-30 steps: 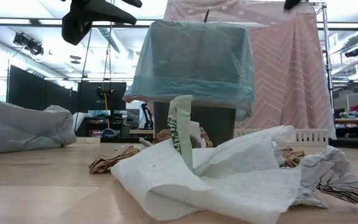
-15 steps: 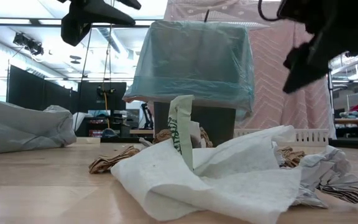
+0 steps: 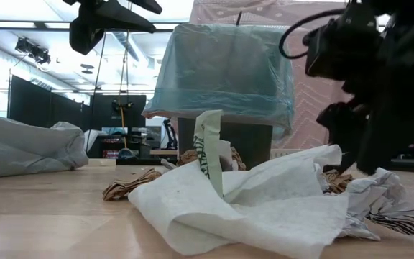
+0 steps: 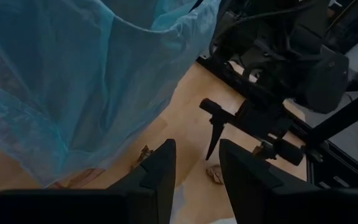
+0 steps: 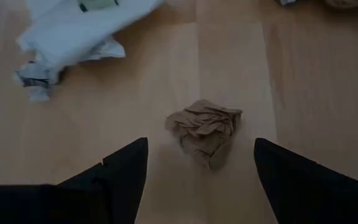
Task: Place trash/remove bag and relplace
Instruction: Put the brown napkin into the trash bin
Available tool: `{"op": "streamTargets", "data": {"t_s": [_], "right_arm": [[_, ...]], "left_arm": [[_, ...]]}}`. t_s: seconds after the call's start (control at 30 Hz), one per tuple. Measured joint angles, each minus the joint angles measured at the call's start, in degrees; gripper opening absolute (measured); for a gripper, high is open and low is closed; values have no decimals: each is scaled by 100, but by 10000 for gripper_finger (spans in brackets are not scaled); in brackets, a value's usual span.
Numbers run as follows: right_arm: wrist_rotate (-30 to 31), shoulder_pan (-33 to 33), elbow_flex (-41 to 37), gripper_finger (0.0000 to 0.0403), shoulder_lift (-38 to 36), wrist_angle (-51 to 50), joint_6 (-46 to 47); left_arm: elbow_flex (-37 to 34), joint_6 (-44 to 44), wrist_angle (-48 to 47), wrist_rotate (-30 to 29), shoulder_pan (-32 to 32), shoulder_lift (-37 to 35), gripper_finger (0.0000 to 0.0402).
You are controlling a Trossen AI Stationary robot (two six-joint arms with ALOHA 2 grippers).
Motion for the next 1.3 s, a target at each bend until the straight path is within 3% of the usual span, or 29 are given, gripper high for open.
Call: {"op": "streamTargets", "data": {"t_s": [0.23,0.33,0.43,0.6,0.63,0.83,1.03,1.13,1.3], "right_arm": [[66,-97,15,268,335,497,4],[147,-129,31,241,439,532,232],[213,-141,31,177,457,471,306],[232,-152,26,29,423,338,448],[222,-150,24,17,383,332,539],[-39,-136,229,5,6,-42,907],[-38,-158,1171,2,-916,-1272,362],[293,-283,1827,1,-1404,-1904,-137],[1630,-690,2601,1,-1887,-2237,-1043]], "left_arm": [[0,-3,-14,-27,0,0,131],[0,-2,-26,-31,0,0,131],[0,-4,-34,-32,0,0,131],[0,-4,-33,-33,0,0,131],[0,1,-30,-33,0,0,131],[0,22,-36,-49,2,0,131],[0,35,-80,-79,2,0,131],[0,39,-104,-136,2,0,131],[0,41,-117,-249,2,0,131]]}}
